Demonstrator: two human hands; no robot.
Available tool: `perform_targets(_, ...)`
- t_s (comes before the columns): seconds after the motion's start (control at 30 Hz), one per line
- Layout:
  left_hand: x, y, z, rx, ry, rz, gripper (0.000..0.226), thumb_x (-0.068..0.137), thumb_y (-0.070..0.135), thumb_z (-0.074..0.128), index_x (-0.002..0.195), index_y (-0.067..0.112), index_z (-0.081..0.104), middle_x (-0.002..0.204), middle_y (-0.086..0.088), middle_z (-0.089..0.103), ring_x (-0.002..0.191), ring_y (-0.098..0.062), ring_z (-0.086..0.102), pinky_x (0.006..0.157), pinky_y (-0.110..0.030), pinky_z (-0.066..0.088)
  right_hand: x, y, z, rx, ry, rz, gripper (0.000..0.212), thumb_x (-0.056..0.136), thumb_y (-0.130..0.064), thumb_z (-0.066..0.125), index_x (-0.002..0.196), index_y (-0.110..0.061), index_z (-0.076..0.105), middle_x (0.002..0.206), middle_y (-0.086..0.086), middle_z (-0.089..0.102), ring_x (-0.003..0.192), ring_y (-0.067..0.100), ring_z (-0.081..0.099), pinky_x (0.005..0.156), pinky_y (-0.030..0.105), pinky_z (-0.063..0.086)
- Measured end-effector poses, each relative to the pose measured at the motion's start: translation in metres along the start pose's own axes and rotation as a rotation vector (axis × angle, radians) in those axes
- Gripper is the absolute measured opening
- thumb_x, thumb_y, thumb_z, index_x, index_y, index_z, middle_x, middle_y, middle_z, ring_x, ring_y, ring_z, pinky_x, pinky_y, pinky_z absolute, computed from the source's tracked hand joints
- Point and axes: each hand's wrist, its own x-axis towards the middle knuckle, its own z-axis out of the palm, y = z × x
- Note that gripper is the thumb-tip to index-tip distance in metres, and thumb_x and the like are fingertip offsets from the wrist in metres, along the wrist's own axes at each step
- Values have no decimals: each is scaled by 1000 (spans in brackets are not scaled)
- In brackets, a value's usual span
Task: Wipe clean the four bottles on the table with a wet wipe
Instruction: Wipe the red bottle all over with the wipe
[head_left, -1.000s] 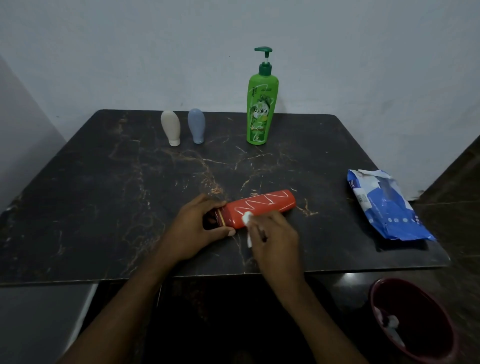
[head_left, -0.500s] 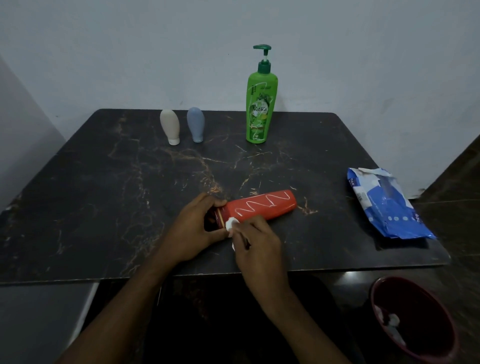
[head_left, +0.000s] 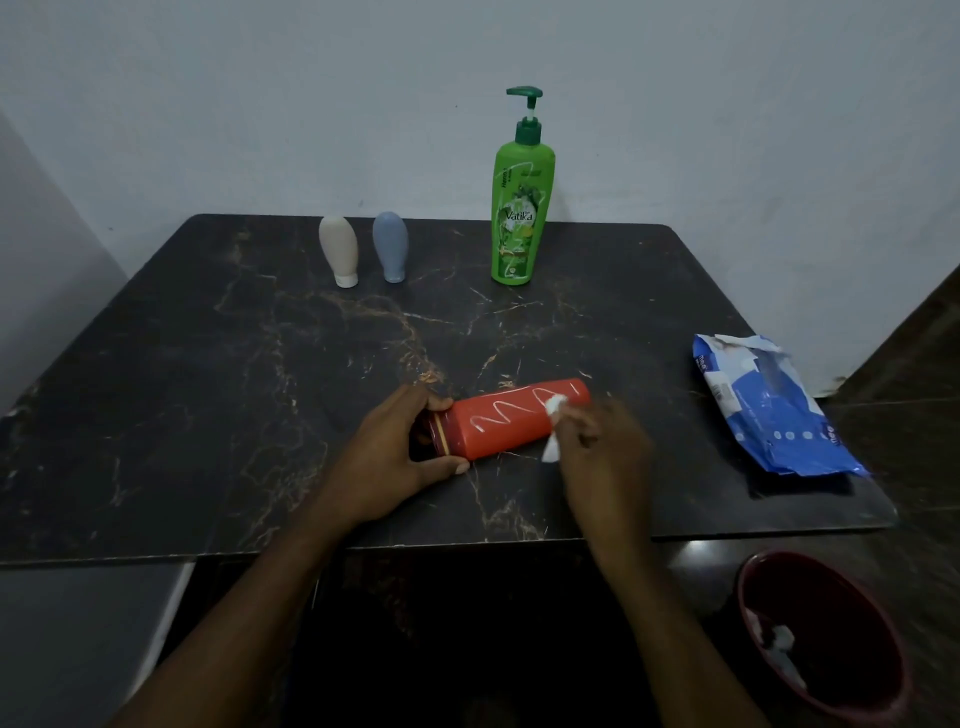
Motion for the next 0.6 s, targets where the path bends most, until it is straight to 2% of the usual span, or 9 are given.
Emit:
perform_targets(0.1, 0, 0, 1, -1, 27, 15, 64, 69, 36, 93, 123, 26, 59, 121, 13, 59, 106, 4, 56, 88, -19, 50, -37, -23, 27, 22, -99, -199, 10, 94, -15, 65, 90, -15, 75, 92, -6, 59, 75, 4, 57, 72, 13, 45)
perform_targets(0.2, 0, 0, 2, 0, 23, 30, 59, 72, 31, 91, 122, 24, 60, 121, 12, 60, 107, 1, 59, 90, -23, 52, -52, -32, 41, 10, -137, -316, 13, 90, -10, 66, 100, -12, 74, 98, -3, 61, 78, 10, 61, 75, 23, 50)
perform_targets(0.27, 0, -1, 1, -5, 22, 21, 61, 70, 32, 92, 121, 25, 59, 121, 14, 59, 107, 4, 57, 89, -15, 49, -44, -27, 35, 1, -142, -296, 13, 91, -13, 65, 99, -15, 75, 101, -5, 62, 81, 9, 62, 77, 24, 51)
perform_targets(0.33, -1, 0, 0, -8, 10, 10, 63, 70, 35, 93, 122, 26, 58, 121, 17, 57, 109, 9, 54, 85, -6, 44, -26, -15, 23, -25, -86, -252, 13, 93, -16, 63, 89, -15, 75, 97, -3, 62, 78, 10, 60, 76, 27, 50)
perform_targets(0.4, -1, 1, 0, -3, -5, 4, 64, 71, 37, 92, 123, 29, 56, 123, 18, 55, 108, 10, 53, 83, -7, 43, -2, 1, 5, -52, -19, -133, 20, 96, -18, 61, 78, -19, 71, 90, -2, 62, 74, 9, 57, 73, 29, 49)
perform_targets(0.47, -1, 3, -1, 9, -12, 4, 64, 72, 38, 91, 124, 30, 55, 124, 19, 53, 108, 9, 52, 83, -9, 42, 17, 13, -12, -92, 15, -16, 25, 97, -20, 63, 73, -27, 61, 84, -2, 61, 70, 1, 53, 70, 25, 49)
perform_targets(0.6, -1, 4, -2, 17, -20, 6, 64, 73, 39, 90, 124, 32, 53, 126, 18, 52, 108, 7, 52, 83, -13, 43, 15, 5, -12, -71, 30, 36, 26, 96, -20, 64, 71, -25, 60, 84, -5, 59, 69, 1, 54, 71, 24, 51)
